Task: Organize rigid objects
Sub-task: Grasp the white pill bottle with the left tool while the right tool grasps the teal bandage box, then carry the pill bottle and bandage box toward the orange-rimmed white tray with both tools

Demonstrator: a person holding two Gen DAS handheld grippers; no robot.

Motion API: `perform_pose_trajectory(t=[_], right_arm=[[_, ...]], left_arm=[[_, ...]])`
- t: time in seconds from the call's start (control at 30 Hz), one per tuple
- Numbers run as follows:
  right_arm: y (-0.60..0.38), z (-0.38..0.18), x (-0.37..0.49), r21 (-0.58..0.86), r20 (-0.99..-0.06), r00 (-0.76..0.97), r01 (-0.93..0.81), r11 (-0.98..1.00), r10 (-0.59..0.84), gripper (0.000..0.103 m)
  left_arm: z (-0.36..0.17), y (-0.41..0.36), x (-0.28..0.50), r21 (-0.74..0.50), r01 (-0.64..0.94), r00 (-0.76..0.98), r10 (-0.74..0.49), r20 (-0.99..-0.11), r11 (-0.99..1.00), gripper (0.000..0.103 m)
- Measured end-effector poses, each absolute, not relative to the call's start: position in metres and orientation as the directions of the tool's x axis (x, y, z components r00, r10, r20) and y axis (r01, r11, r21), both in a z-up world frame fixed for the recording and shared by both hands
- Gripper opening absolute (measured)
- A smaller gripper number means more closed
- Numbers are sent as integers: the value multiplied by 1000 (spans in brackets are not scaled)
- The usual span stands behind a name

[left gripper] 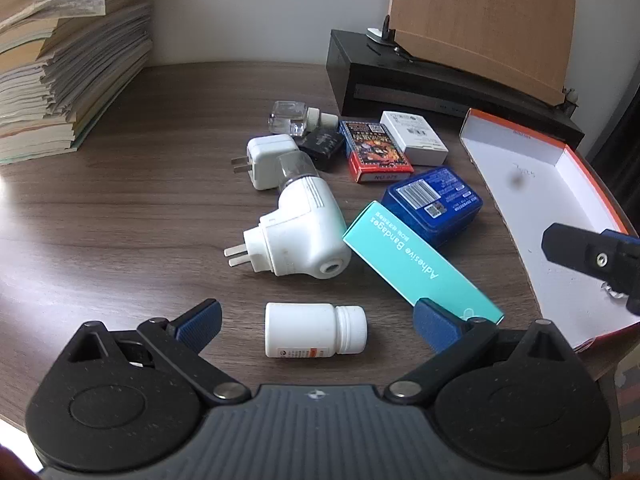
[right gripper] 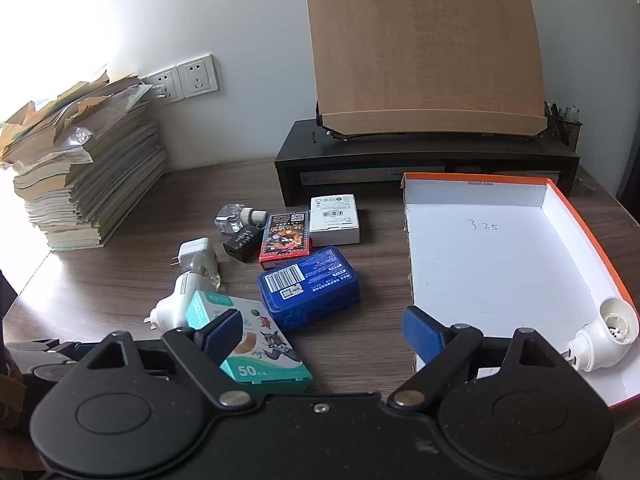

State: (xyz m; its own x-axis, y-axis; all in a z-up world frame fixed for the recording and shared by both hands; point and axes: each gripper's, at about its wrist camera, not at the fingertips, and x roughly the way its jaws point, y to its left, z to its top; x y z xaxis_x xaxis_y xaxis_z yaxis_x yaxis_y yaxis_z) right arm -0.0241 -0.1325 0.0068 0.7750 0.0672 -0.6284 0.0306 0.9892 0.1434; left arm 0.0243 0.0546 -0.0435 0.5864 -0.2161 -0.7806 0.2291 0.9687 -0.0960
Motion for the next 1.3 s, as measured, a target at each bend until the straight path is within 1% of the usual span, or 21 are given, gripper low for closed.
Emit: perform_pose_trajectory(t=[0.23, 0.3, 0.33, 0.4, 0.43, 0.47, 0.5, 0.57, 0.67, 0.87, 1.03, 1.07, 1.1, 1.17, 1.3], right_arm=[[-133, 1, -20, 137, -625, 777, 13, 991, 76, 102], [-130, -1, -18, 142, -622, 777, -15, 990, 101, 102], [-129, -3, -18, 136, -626, 772, -31, 990, 110, 102], [-125, -6, -15, 133, -630, 764, -69, 989, 138, 102], [-122, -8, -14, 126, -638, 756, -88, 988, 149, 102], [-119, -11, -12, 119, -644, 748, -112, 987, 162, 102], [-115, -14, -10, 112, -661, 728, -143, 983, 181, 102], [-108, -19, -5, 64, -690, 700, -195, 979, 184, 102], [-102, -27, 6, 39, -733, 648, -260, 965, 205, 102], [-90, -43, 30, 47, -785, 565, -355, 934, 254, 102], [-71, -58, 44, 18, -809, 531, -405, 914, 251, 101], [-67, -62, 47, 14, -817, 520, -412, 911, 248, 97], [-65, -64, 49, 6, -822, 517, -413, 911, 240, 90], [-63, -64, 49, 19, -821, 513, -415, 909, 252, 84], [-66, -54, 44, 26, -801, 545, -383, 923, 249, 84]], left_arm=[[-61, 62, 29, -114, 202, 567, -211, -796, 973, 103], [-64, 64, 29, -102, 197, 574, -200, -794, 975, 97], [-66, 65, 29, -102, 197, 567, -199, -799, 975, 90], [-68, 67, 26, -96, 211, 584, -204, -785, 973, 84], [-68, 67, 25, -85, 219, 591, -202, -781, 972, 79], [-68, 67, 24, -79, 228, 597, -204, -776, 970, 68], [-68, 67, 24, -81, 237, 603, -212, -769, 968, 60], [-67, 69, 24, -88, 241, 608, -221, -762, 967, 60], [-67, 74, 23, -108, 239, 614, -236, -753, 965, 59], [-62, 89, 19, -108, 201, 638, -214, -739, 973, 58], [-60, 101, 16, -116, 171, 646, -200, -736, 978, 58], [-59, 102, 15, -117, 169, 647, -200, -736, 979, 58], [-58, 103, 15, -117, 165, 650, -197, -734, 979, 58], [-56, 105, 15, -124, 158, 655, -197, -730, 980, 58], [-48, 108, 15, -132, 154, 668, -202, -716, 979, 58]])
